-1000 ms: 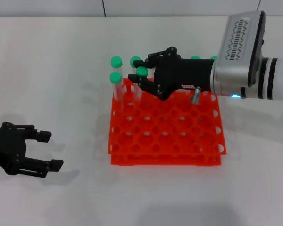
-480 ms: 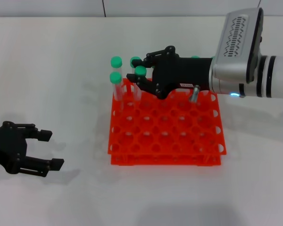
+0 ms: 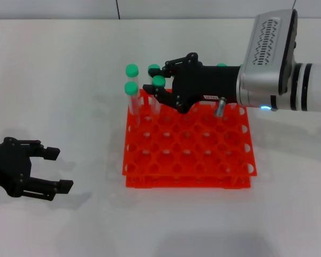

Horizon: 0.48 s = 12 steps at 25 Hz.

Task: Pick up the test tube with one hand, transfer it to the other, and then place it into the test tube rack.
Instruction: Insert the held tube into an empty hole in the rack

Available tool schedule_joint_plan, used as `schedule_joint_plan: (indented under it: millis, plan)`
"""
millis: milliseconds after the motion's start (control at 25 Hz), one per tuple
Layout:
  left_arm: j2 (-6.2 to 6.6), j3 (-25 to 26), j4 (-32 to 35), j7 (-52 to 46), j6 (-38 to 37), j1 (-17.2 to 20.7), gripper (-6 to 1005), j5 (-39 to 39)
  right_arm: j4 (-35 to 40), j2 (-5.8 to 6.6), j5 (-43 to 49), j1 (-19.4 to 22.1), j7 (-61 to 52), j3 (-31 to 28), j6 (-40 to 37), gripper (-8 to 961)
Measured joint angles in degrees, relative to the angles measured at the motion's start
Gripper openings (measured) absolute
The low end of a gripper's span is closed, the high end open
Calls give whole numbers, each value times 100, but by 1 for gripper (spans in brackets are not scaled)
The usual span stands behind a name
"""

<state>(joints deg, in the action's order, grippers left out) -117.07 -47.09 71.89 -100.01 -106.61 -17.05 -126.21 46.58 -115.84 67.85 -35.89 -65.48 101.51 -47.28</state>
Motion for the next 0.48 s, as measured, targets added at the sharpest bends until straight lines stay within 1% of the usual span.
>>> schedule_joint_plan:
  millis: [480]
  plan:
    - [0, -2, 0, 0, 0, 0, 878, 0, 0, 9, 80, -40, -129, 8, 0, 277]
